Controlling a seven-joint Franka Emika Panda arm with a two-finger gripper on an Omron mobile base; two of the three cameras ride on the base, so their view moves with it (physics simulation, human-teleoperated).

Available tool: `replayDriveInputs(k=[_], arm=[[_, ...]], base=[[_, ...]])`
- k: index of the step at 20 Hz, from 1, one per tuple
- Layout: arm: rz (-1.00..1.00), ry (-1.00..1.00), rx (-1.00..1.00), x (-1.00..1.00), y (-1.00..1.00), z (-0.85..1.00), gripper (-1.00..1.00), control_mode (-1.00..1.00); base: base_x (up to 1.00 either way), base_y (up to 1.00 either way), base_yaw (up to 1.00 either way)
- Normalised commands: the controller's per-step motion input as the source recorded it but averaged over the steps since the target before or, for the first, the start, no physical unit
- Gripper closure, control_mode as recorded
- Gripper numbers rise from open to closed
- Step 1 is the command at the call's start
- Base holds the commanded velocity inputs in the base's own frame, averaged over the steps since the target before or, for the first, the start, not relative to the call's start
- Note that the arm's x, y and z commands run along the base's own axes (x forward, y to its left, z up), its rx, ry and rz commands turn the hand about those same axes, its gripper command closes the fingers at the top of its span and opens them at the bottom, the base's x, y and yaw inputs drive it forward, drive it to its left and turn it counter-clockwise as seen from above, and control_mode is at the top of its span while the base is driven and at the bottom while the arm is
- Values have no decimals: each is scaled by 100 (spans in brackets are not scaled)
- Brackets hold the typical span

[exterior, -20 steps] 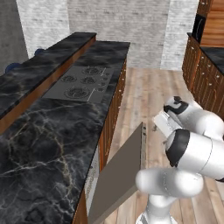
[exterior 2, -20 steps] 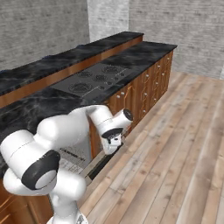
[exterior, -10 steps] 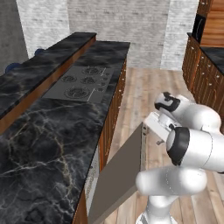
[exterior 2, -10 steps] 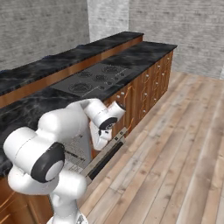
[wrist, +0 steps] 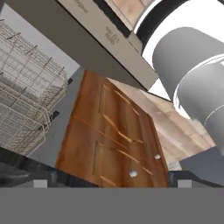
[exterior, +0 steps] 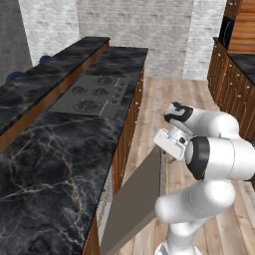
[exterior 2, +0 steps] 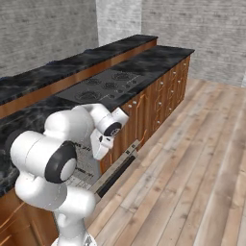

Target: Open the dishwasher door and pull out the top rack.

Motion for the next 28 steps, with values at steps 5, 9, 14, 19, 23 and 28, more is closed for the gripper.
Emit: replayDriveInputs(k=[5, 9, 14, 19, 23, 28], arm=[[-12, 0, -1, 0, 28, -30, -100, -100], [-14, -5, -10, 0, 22, -40, -100, -100], [-10, -13, -18, 0, 18, -30, -100, -100], [-9, -17, -22, 0, 22, -25, -100, -100], [-3, -15, -18, 15, 10, -37, -100, -100], [-4, -2, -11, 28, 5, -46, -100, -100]], base=[[0, 0, 0], [0, 0, 0], [0, 0, 0], [0, 0, 0], [0, 0, 0], [0, 0, 0]])
